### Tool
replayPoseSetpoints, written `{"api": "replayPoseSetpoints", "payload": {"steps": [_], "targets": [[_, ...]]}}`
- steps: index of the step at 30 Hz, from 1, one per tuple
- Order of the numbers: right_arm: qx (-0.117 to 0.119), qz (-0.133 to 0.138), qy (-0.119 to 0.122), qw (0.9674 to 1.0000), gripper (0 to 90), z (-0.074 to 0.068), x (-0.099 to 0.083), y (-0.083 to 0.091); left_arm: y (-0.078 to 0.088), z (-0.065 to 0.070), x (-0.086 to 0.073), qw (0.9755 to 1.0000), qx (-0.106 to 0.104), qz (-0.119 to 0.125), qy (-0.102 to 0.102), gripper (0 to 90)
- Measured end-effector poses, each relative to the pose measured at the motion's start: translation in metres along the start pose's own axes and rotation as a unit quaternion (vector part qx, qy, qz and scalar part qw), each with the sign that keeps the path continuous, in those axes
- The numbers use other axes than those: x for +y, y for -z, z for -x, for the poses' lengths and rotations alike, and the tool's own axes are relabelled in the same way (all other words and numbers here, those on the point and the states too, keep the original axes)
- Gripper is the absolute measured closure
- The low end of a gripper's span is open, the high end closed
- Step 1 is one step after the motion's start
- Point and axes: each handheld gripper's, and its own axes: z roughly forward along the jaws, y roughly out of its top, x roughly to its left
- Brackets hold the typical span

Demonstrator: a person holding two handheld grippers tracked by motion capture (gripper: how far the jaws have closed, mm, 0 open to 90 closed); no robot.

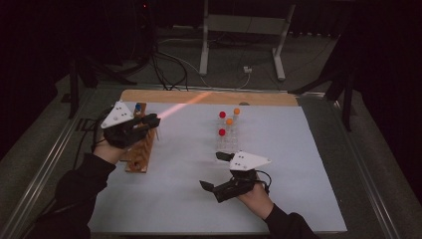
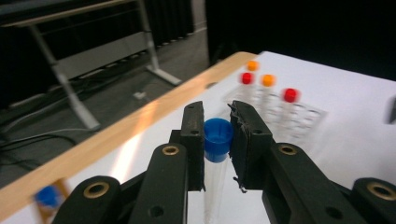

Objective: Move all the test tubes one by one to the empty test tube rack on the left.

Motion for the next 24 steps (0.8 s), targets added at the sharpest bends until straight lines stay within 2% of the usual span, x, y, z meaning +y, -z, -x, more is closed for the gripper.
{"api": "replayPoseSetpoints", "payload": {"steps": [5,12,18,24], "targets": [[0.001,0.000,0.004,1.0000,0.3,0.001,0.000,0.000,0.005,-0.023,0.002,0.9995,0.029,0.001,0.011,77.3],[0.002,0.004,0.006,1.0000,0.4,0.001,-0.001,0.000,0.006,-0.051,0.001,0.9981,0.057,-0.006,0.021,77.3],[0.007,0.006,0.009,0.9999,0.4,0.000,-0.001,0.000,0.003,-0.070,-0.003,0.9960,0.086,-0.008,0.024,77.3],[0.009,0.002,0.009,0.9999,0.4,0.000,-0.002,-0.001,-0.004,-0.089,-0.010,0.9934,0.105,-0.007,0.044,77.3]]}}
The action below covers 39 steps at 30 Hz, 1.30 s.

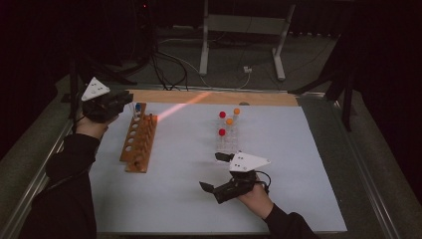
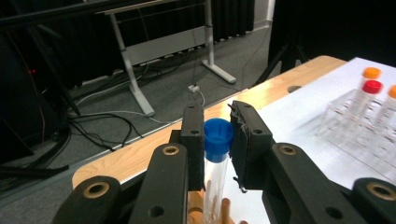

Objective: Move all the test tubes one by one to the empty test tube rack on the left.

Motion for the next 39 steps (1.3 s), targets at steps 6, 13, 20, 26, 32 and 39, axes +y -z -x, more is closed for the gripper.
{"api": "replayPoseSetpoints", "payload": {"steps": [6,13,20,26,32,39], "targets": [[0.003,0.001,0.002,1.0000,0.4,0.000,0.000,0.001,-0.013,-0.009,-0.011,0.9997,0.014,-0.005,0.018,77.3],[0.005,0.000,0.002,1.0000,0.4,0.001,0.000,0.002,-0.027,-0.009,-0.025,0.9994,0.017,-0.016,0.027,77.3],[0.005,0.000,0.002,1.0000,0.4,0.001,0.000,0.003,-0.036,-0.006,-0.040,0.9988,0.013,-0.035,0.031,77.3],[0.008,-0.002,0.000,1.0000,0.4,0.002,0.000,0.003,-0.045,-0.004,-0.056,0.9978,0.015,-0.050,0.041,77.2],[0.009,0.000,0.001,1.0000,0.4,0.002,0.001,0.004,-0.049,-0.004,-0.067,0.9971,0.016,-0.055,0.051,77.1],[0.011,-0.002,0.000,0.9999,0.4,0.002,0.000,0.005,-0.051,-0.003,-0.072,0.9971,0.019,-0.052,0.051,77.0]]}}
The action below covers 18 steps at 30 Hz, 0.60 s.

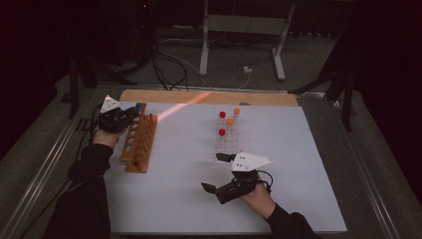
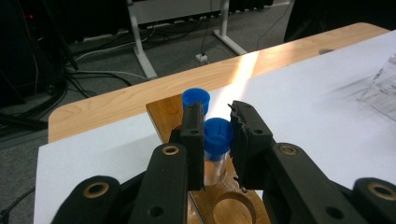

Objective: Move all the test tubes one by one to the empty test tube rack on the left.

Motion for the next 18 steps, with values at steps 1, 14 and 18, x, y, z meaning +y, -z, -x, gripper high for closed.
{"api": "replayPoseSetpoints", "payload": {"steps": [1,14,18], "targets": [[0.000,0.000,0.001,1.0000,0.4,0.000,0.000,0.000,0.000,0.000,0.000,1.0000,0.001,0.000,0.000,77.0],[-0.002,0.005,-0.001,1.0000,0.4,0.003,0.002,0.004,0.013,0.009,0.006,0.9994,-0.033,0.006,0.012,44.6],[-0.006,0.011,0.013,0.9998,0.5,0.006,0.004,0.008,0.028,0.020,0.007,0.9981,-0.059,0.013,0.005,30.3]]}}
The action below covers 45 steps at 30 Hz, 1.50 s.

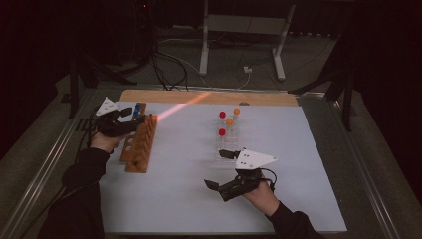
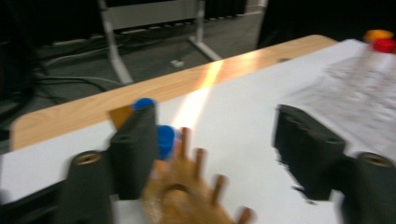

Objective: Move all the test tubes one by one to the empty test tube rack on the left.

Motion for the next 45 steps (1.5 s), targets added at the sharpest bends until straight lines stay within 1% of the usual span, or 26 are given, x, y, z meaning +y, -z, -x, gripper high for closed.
{"api": "replayPoseSetpoints", "payload": {"steps": [1,3,4,8,10,12,15,17,19,21,22,24,26,28,29,30,31,32,33,34,35,39,40,41,43,45], "targets": [[0.001,0.000,0.002,1.0000,0.4,0.002,0.001,0.001,0.004,0.004,0.000,1.0000,-0.007,0.003,-0.002,25.0],[-0.005,0.005,0.006,1.0000,0.4,0.007,0.003,0.005,0.012,0.013,0.000,0.9996,-0.026,0.006,0.001,16.7],[-0.008,0.005,0.008,0.9999,0.5,0.009,0.004,0.007,0.016,0.018,0.000,0.9995,-0.030,0.010,-0.001,15.3],[-0.036,0.004,0.004,0.9993,0.5,0.022,0.009,0.016,0.029,0.039,-0.003,0.9977,-0.065,0.018,-0.007,3.0],[-0.051,0.004,0.002,0.9987,0.5,0.030,0.012,0.020,0.034,0.049,-0.006,0.9967,-0.077,0.022,-0.017,2.3],[-0.069,0.004,-0.001,0.9976,0.5,0.039,0.014,0.024,0.039,0.058,-0.010,0.9952,-0.093,0.026,-0.018,1.7],[-0.095,0.002,-0.008,0.9955,0.5,0.054,0.015,0.028,0.043,0.070,-0.016,0.9932,-0.112,0.026,-0.023,1.6],[-0.104,-0.002,-0.016,0.9945,0.5,0.064,0.015,0.029,0.046,0.078,-0.020,0.9916,-0.123,0.032,-0.023,1.6],[-0.111,-0.004,-0.025,0.9935,0.5,0.075,0.014,0.028,0.048,0.084,-0.024,0.9894,-0.139,0.036,-0.025,1.6],[-0.123,-0.009,-0.029,0.9919,0.5,0.084,0.012,0.027,0.050,0.090,-0.028,0.9882,-0.145,0.036,-0.033,0.9],[-0.130,-0.012,-0.028,0.9911,0.5,0.088,0.011,0.025,0.050,0.091,-0.030,0.9878,-0.148,0.035,-0.032,0.9],[-0.128,-0.012,-0.033,0.9911,0.5,0.097,0.008,0.023,0.052,0.094,-0.032,0.9874,-0.150,0.034,-0.036,0.9],[-0.135,-0.019,-0.039,0.9899,1.2,0.104,0.004,0.018,0.053,0.095,-0.034,0.9872,-0.150,0.036,-0.039,0.9],[-0.154,-0.026,-0.039,0.9869,10.2,0.109,0.000,0.013,0.053,0.095,-0.036,0.9872,-0.150,0.037,-0.039,0.9],[-0.156,-0.027,-0.040,0.9865,13.1,0.113,-0.002,0.011,0.053,0.095,-0.036,0.9873,-0.150,0.036,-0.041,0.9],[-0.160,-0.031,-0.043,0.9857,13.6,0.116,-0.005,0.008,0.053,0.095,-0.037,0.9868,-0.152,0.035,-0.042,0.9],[-0.163,-0.036,-0.043,0.9850,16.2,0.119,-0.007,0.005,0.053,0.096,-0.038,0.9870,-0.151,0.034,-0.044,0.9],[-0.166,-0.042,-0.042,0.9843,19.3,0.122,-0.009,0.003,0.052,0.096,-0.038,0.9866,-0.153,0.033,-0.046,0.9],[-0.168,-0.046,-0.040,0.9839,22.4,0.124,-0.011,0.000,0.052,0.097,-0.039,0.9862,-0.156,0.033,-0.045,0.9],[-0.166,-0.050,-0.043,0.9839,26.5,0.127,-0.012,-0.002,0.052,0.097,-0.039,0.9865,-0.153,0.034,-0.046,0.9],[-0.164,-0.056,-0.044,0.9839,30.9,0.129,-0.014,-0.005,0.052,0.097,-0.039,0.9863,-0.154,0.034,-0.047,0.9],[-0.167,-0.068,-0.050,0.9824,41.2,0.137,-0.018,-0.015,0.051,0.099,-0.039,0.9855,-0.159,0.034,-0.047,0.9],[-0.169,-0.071,-0.051,0.9818,44.0,0.138,-0.018,-0.018,0.051,0.099,-0.039,0.9858,-0.158,0.034,-0.048,0.9],[-0.166,-0.076,-0.052,0.9818,46.9,0.140,-0.019,-0.020,0.052,0.099,-0.039,0.9856,-0.158,0.034,-0.048,0.9],[-0.172,-0.081,-0.055,0.9801,52.8,0.142,-0.020,-0.025,0.052,0.099,-0.039,0.9857,-0.158,0.034,-0.049,0.9],[-0.173,-0.087,-0.059,0.9793,55.6,0.145,-0.021,-0.029,0.053,0.099,-0.039,0.9852,-0.161,0.035,-0.049,0.9]]}}
